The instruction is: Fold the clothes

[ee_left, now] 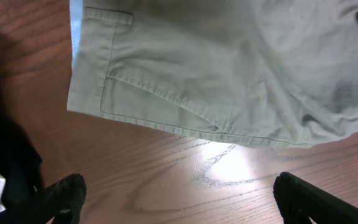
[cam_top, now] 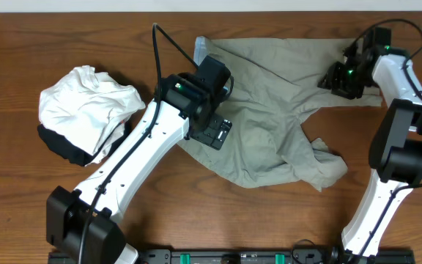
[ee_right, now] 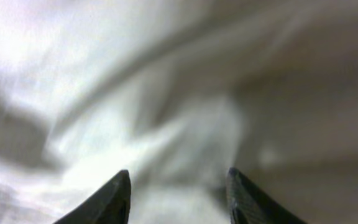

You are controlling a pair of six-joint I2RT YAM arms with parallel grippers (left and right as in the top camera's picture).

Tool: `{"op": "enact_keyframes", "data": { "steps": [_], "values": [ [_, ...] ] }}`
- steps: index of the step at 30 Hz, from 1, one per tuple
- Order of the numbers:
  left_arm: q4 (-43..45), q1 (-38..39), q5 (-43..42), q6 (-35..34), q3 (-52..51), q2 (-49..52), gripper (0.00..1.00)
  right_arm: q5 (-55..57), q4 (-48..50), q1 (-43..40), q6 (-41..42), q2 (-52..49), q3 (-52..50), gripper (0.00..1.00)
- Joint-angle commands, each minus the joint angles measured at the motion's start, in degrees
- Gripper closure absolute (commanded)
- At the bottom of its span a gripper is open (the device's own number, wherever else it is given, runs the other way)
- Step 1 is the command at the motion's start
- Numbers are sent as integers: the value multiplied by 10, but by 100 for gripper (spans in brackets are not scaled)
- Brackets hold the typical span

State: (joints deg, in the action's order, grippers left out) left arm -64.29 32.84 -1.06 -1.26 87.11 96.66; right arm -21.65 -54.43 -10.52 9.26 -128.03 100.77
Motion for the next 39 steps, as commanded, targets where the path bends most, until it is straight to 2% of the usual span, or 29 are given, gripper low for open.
{"op": "enact_keyframes", "data": {
  "steps": [1, 7, 13, 15, 21, 26, 31, 39],
  "values": [
    [1, -1, 7, 5, 0, 5, 2, -41, -72, 3, -75, 61, 19, 49],
    [8, -5, 7, 2, 2, 3, 2, -21, -207, 29, -142, 119, 19, 52],
    [-2, -34, 7, -22, 17, -30, 2, -4, -262, 70, -144, 217, 19, 50],
    [-5, -45, 7, -31, 17, -54, 2, 34, -276, 85, -126, 260, 18, 50],
    [-8, -61, 7, -40, 17, -167, 2, 187, -280, 164, 2, 417, -11, 44],
    [-25, -61, 49, -70, 17, -251, 2, 215, -270, 216, 97, 516, -127, 30],
    [-42, -61, 82, -70, 17, -298, 2, 206, -231, 230, 152, 558, -311, 31],
    [-47, -61, 82, -70, 17, -289, 2, 186, -95, 237, 152, 558, -506, 32]
  ]
}}
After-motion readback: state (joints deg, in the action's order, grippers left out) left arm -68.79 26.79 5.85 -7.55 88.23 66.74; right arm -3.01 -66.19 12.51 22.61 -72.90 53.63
